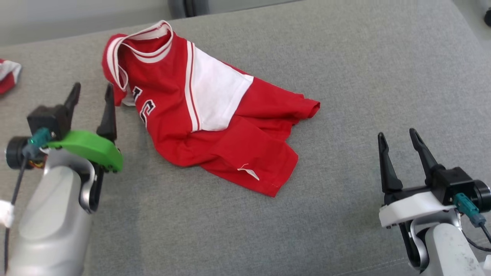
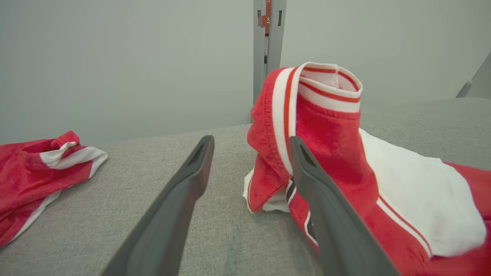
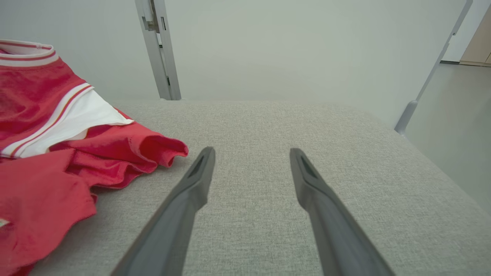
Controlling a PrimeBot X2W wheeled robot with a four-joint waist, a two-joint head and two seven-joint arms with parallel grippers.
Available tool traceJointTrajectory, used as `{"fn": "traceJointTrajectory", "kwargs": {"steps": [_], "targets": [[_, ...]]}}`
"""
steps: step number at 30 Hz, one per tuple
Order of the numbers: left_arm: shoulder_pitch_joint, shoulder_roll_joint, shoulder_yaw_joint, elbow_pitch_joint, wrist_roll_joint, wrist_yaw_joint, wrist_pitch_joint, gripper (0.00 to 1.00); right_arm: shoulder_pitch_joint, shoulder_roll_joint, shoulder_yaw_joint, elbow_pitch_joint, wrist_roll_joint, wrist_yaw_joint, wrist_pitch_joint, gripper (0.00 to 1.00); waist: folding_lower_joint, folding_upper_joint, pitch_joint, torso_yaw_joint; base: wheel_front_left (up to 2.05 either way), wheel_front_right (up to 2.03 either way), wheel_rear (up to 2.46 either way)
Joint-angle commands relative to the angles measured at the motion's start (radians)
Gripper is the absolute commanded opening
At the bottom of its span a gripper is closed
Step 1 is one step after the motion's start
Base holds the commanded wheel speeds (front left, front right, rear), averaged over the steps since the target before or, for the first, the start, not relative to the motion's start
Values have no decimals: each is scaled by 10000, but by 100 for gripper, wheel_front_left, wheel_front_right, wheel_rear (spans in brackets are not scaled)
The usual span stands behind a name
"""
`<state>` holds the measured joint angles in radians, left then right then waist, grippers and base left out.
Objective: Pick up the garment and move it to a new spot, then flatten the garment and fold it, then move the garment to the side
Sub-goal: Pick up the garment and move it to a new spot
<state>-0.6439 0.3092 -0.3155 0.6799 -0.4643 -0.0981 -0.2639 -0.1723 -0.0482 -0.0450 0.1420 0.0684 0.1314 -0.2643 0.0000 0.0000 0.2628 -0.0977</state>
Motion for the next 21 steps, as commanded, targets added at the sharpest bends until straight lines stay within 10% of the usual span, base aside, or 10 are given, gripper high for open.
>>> {"fn": "traceJointTrajectory", "kwargs": {"steps": [1,21], "targets": [[484,-94,172,-276,189,-67,-8,100,220,-41,-29,43,-113,-14,-3,100,0,0,-613,384,0,0,0],[5896,-2088,2146,-3758,1763,-286,-7,100,1665,-41,49,360,-37,-14,-3,100,0,0,-2710,1092,0,0,0]]}}
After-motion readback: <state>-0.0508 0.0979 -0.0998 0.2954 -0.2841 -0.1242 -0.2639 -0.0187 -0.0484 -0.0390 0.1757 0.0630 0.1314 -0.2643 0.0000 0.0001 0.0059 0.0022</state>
